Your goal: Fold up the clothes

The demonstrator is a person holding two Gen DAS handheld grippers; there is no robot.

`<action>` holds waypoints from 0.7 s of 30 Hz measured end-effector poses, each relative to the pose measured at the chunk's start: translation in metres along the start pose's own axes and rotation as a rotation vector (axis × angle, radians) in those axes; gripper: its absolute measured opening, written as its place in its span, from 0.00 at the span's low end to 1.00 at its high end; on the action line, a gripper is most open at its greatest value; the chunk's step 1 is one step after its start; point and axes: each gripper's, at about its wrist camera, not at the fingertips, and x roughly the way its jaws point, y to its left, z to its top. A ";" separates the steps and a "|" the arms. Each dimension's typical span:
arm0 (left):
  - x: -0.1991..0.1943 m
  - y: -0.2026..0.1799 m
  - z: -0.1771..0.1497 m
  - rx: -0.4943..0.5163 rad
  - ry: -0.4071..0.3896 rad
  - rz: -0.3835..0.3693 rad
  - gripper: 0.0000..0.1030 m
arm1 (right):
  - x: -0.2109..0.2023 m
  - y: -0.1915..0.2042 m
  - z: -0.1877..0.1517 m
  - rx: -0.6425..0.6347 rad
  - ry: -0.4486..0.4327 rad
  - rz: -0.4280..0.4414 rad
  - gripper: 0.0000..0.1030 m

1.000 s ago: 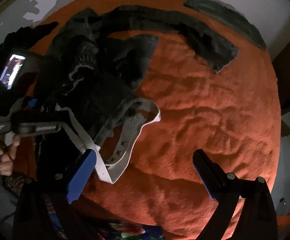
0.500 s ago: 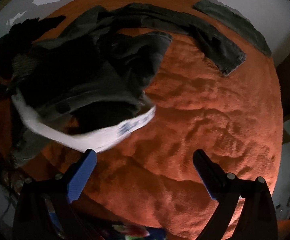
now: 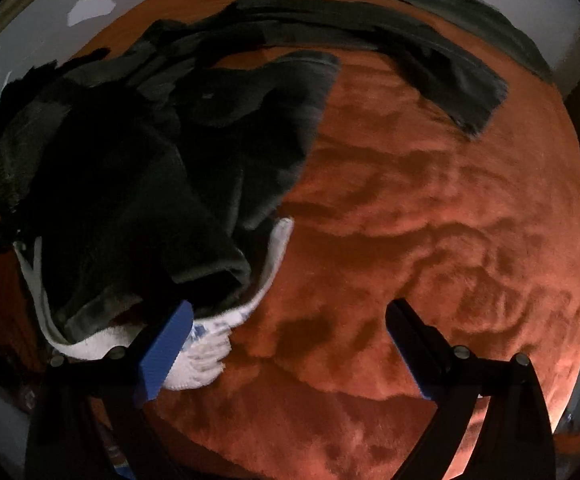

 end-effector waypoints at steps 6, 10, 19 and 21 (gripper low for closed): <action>-0.045 0.031 0.003 -0.193 -0.002 -0.217 0.27 | 0.019 0.032 0.016 -0.143 0.001 0.014 0.65; -0.093 0.044 0.018 -0.200 -0.077 -0.319 0.27 | 0.008 0.053 0.021 -0.162 -0.053 0.019 0.21; -0.119 0.182 0.058 -0.578 -0.206 -0.381 0.27 | -0.026 0.071 0.017 -0.278 -0.089 0.273 0.65; -0.114 0.189 0.056 -0.615 -0.210 -0.364 0.26 | -0.025 0.042 0.025 -0.187 -0.116 0.268 0.66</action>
